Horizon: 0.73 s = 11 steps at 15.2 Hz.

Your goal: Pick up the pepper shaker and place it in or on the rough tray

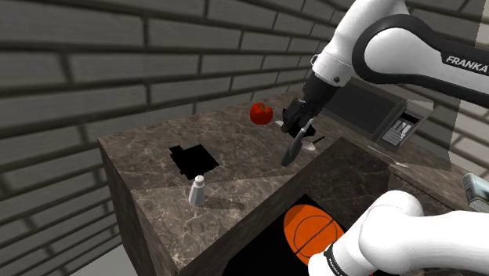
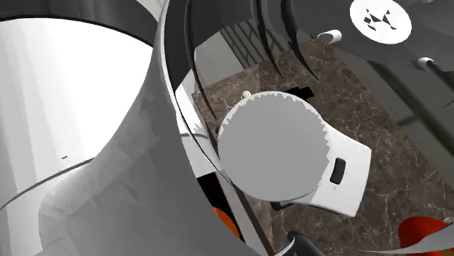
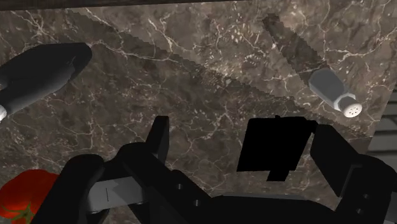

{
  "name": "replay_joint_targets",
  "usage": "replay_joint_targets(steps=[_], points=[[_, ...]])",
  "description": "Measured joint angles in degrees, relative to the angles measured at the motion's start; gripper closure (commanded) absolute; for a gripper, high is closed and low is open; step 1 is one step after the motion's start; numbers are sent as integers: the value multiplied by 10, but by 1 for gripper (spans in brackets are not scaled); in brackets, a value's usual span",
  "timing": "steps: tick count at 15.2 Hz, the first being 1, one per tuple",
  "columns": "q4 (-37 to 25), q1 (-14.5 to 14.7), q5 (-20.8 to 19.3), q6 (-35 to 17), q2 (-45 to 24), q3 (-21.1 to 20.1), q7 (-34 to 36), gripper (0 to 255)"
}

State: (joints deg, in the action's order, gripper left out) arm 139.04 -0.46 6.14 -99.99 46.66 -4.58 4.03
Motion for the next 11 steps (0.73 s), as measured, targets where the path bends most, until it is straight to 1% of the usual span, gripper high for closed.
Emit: replay_joint_targets(steps=[7,11], points=[[37,8,42,-98,-60,-89,112,0],[34,6,56,-162,-125,-145,180,0]])
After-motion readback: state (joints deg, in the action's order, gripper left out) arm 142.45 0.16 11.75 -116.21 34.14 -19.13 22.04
